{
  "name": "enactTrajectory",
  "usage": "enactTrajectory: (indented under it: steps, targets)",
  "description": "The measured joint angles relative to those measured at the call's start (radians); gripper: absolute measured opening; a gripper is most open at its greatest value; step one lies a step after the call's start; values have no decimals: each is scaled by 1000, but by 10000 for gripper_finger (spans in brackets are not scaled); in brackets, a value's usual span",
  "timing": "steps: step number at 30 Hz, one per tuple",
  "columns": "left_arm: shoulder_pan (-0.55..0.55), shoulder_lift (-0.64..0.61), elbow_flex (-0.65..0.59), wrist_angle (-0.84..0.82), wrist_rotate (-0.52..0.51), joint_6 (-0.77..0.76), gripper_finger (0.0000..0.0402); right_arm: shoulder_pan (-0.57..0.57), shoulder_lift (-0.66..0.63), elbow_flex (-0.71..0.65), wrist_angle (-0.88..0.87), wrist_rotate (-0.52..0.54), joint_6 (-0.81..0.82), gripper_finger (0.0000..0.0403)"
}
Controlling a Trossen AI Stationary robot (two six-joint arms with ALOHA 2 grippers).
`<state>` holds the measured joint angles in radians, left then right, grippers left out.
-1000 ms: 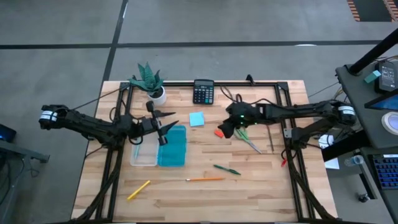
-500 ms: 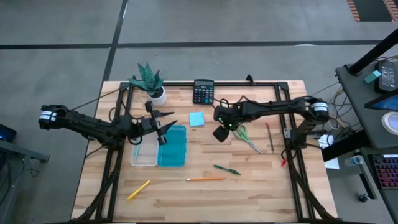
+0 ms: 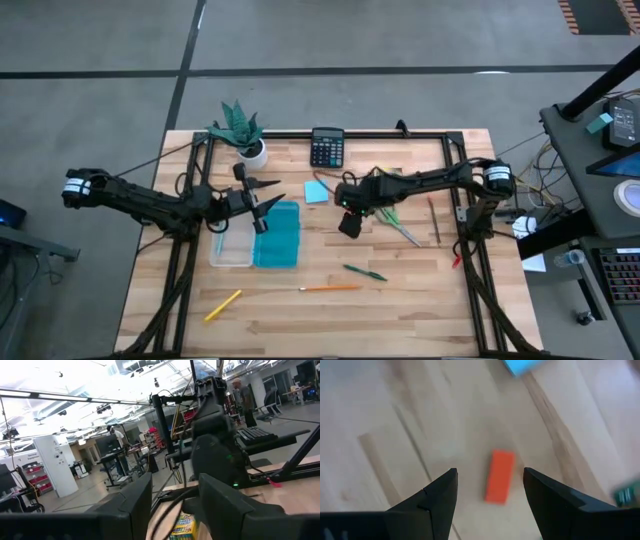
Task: Pack school essentials
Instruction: Put the orange eraser into the blue supply box
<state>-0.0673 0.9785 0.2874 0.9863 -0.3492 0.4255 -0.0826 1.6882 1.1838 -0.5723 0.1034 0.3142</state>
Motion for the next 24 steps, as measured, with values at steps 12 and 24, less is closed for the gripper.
enactTrajectory:
  steps: [12, 24]
  targets:
    - [0, 1, -15, 0, 0, -27, 146, 15, -155, -473, 708, 81, -132, 214]
    - [0, 1, -14, 0, 0, -26, 146, 27, -78, -597, 968, 152, -184, 199]
